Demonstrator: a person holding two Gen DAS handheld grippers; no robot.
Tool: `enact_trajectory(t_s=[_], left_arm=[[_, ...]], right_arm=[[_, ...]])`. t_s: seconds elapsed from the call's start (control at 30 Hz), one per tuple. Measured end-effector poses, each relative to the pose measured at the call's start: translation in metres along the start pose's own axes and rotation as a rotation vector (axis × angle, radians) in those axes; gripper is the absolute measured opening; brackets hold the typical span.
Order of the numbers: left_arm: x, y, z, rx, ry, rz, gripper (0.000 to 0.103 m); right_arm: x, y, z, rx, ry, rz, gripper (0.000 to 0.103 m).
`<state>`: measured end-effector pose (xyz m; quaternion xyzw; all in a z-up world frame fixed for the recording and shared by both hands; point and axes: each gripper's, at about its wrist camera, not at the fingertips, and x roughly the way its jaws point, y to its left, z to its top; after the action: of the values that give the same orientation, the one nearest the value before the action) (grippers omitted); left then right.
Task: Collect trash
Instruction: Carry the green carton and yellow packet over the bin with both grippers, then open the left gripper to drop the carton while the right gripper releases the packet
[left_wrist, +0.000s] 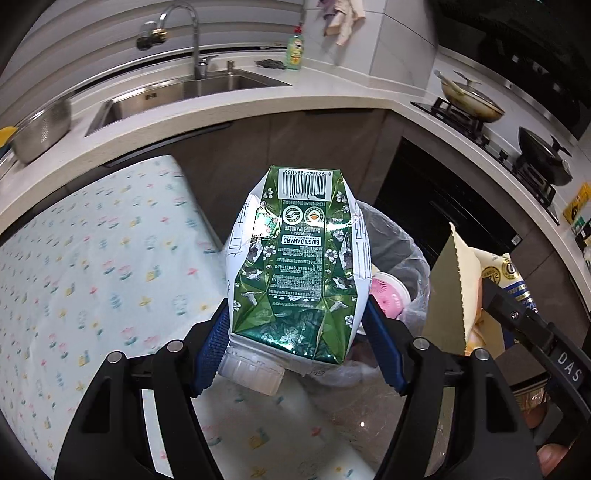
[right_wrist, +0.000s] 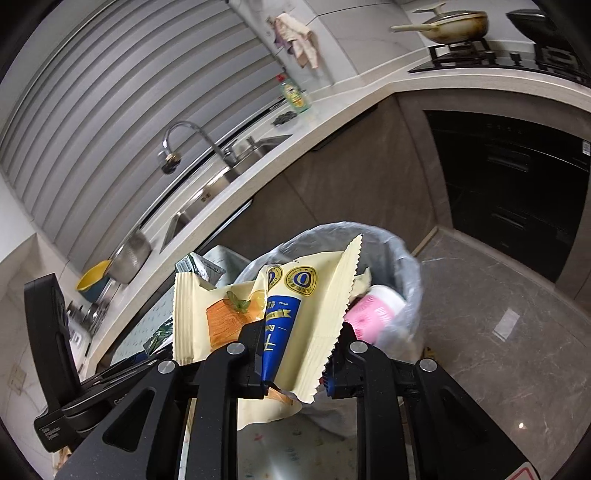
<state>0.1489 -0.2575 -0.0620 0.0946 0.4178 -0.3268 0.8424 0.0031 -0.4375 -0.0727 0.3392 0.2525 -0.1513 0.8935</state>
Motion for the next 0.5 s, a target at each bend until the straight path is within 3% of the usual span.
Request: enact_trajectory(t_s=[0.13,0.23,0.5], left_arm=[[0.017,-0.01,0.007,0.018,0.025,-0.022,0.07],[0.015,-0.009,0.012,0.002,-0.009,-0.013,0.085],[-0.001,0.012,0.015,-0.067,-0.055,0.043,0.086]], right_arm=[[0.001,-0.017,0.005,0.031,-0.01,-0.021,0.019],[0.003,-0.02,0.009,0.032,-0.013,-0.025,0.019],[0.016,-0.008,0.016,-0.006,-0.007,0.006,0.02]])
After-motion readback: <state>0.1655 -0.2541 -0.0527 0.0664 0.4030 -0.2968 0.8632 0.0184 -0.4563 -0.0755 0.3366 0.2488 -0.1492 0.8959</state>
